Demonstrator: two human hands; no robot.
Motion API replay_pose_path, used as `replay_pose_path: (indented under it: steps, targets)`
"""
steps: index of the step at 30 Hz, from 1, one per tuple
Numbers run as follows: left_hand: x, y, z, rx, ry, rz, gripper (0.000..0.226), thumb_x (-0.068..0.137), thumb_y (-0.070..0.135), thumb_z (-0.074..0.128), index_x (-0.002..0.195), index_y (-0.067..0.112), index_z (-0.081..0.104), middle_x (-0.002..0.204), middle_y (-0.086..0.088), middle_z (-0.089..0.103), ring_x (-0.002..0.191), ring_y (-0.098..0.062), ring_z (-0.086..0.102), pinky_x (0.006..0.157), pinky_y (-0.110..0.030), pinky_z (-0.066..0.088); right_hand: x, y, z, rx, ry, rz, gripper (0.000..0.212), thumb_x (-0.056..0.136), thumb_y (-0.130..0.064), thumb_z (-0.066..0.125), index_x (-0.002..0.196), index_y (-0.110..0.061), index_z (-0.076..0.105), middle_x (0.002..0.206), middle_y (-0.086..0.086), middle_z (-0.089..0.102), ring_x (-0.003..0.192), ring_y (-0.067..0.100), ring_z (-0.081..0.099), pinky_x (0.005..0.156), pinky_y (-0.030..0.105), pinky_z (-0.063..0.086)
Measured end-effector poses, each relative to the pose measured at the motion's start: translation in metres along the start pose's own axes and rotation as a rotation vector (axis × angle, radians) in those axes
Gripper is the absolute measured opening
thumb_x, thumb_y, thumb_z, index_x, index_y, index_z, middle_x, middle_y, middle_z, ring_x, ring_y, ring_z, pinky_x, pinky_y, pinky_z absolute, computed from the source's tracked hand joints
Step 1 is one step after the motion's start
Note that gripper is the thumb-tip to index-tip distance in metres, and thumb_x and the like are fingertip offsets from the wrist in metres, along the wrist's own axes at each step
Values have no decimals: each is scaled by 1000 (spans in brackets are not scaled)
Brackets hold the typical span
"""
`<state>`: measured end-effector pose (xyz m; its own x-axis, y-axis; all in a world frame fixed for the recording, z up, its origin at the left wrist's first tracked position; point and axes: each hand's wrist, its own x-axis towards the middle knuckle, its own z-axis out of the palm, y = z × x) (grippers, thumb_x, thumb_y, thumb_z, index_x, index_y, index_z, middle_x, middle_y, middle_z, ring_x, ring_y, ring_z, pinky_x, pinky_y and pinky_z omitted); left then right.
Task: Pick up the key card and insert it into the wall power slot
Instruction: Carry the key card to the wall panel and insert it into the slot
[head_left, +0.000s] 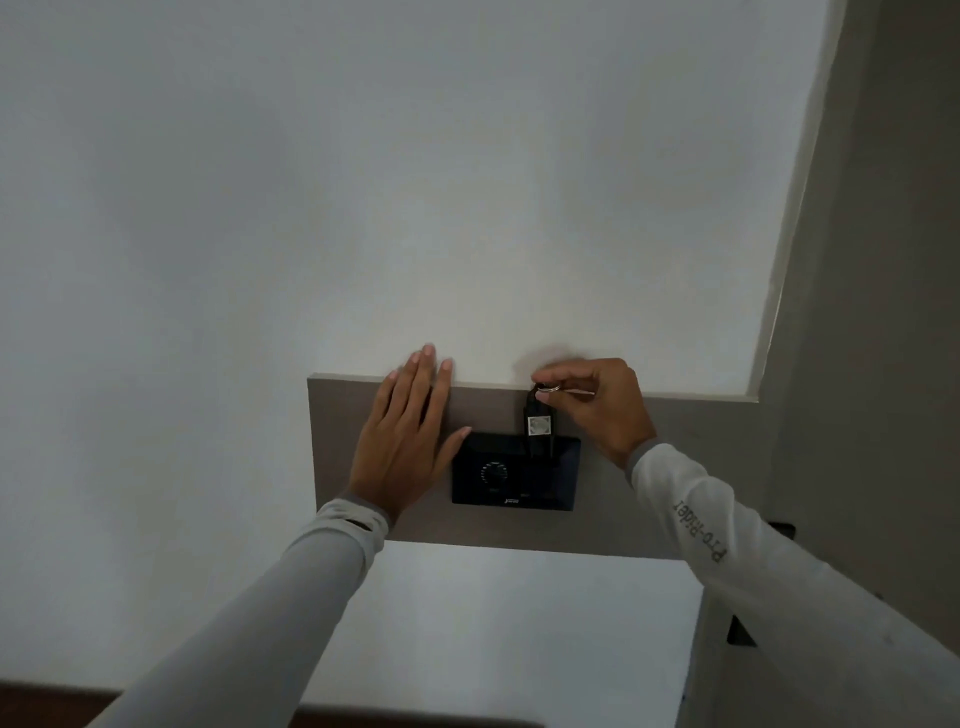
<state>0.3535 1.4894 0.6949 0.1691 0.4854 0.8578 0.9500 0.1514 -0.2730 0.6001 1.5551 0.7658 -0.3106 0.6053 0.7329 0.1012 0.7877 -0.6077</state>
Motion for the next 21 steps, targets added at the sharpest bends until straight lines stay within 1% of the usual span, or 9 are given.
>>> replay_pose_path:
  steps: [4, 8, 11, 14, 15, 16, 19, 20, 21]
  targets:
    - [2, -1, 2, -9, -2, -4, 76, 110, 54, 38, 163, 1, 27, 171, -27, 28, 159, -40, 29, 127, -57, 35, -11, 4, 5, 2, 62, -37, 19, 77, 6, 78, 94, -3, 78, 89, 5, 76, 81, 7, 73, 80, 12, 56]
    - [1, 0, 3, -4, 0, -8, 76, 110, 54, 36, 164, 2, 25, 172, -26, 25, 160, -40, 26, 128, -56, 33, -15, 5, 11, -140, 85, -149, 18, 81, 0, 77, 97, -6, 78, 96, 6, 78, 89, 9, 71, 88, 16, 54]
    - [0, 0, 5, -5, 1, -15, 76, 111, 54, 35, 165, 2, 23, 173, -26, 24, 160, -39, 25, 129, -55, 31, -17, 3, 16, -260, 94, -208, 18, 81, -3, 78, 98, -8, 79, 99, 8, 78, 95, 18, 70, 92, 27, 53]
    - [0, -1, 6, -8, -1, -10, 75, 110, 53, 36, 165, 3, 23, 173, -26, 24, 160, -39, 25, 128, -56, 33, -18, 5, 16, -279, 48, -212, 13, 80, 1, 76, 93, -2, 79, 101, 12, 77, 97, 24, 70, 94, 40, 55]
    - [-1, -1, 6, -10, -1, -8, 75, 110, 53, 37, 165, 3, 23, 173, -26, 25, 160, -39, 26, 128, -56, 33, -19, 6, 16, -274, 35, -204, 12, 81, 3, 75, 92, 0, 78, 102, 13, 77, 96, 24, 70, 93, 40, 56]
    - [-1, -1, 6, -12, -1, -8, 75, 110, 52, 37, 165, 3, 23, 173, -25, 25, 160, -38, 26, 128, -55, 33, -20, 7, 16, -287, 34, -209, 11, 82, 3, 74, 92, 0, 78, 102, 13, 75, 95, 24, 70, 93, 35, 55]
    - [-1, -1, 4, -10, -9, -7, 75, 110, 52, 38, 165, 3, 24, 173, -25, 25, 160, -38, 27, 128, -55, 33, -28, 8, 16, -421, 91, -288, 10, 84, 2, 73, 93, 0, 76, 101, 12, 69, 86, 21, 67, 83, 9, 46]
    - [0, -1, 3, -8, -14, -7, 75, 110, 52, 37, 165, 3, 25, 172, -25, 25, 160, -38, 27, 128, -55, 33, -31, 9, 15, -483, 102, -330, 10, 84, 0, 73, 94, 0, 75, 100, 13, 67, 83, 20, 65, 80, 8, 45]
    - [0, -1, 2, -7, -18, -9, 75, 110, 53, 37, 165, 3, 25, 172, -25, 26, 160, -39, 27, 128, -55, 33, -34, 10, 13, -559, 106, -380, 11, 84, -3, 73, 95, -1, 74, 100, 13, 67, 83, 21, 63, 79, 15, 49]
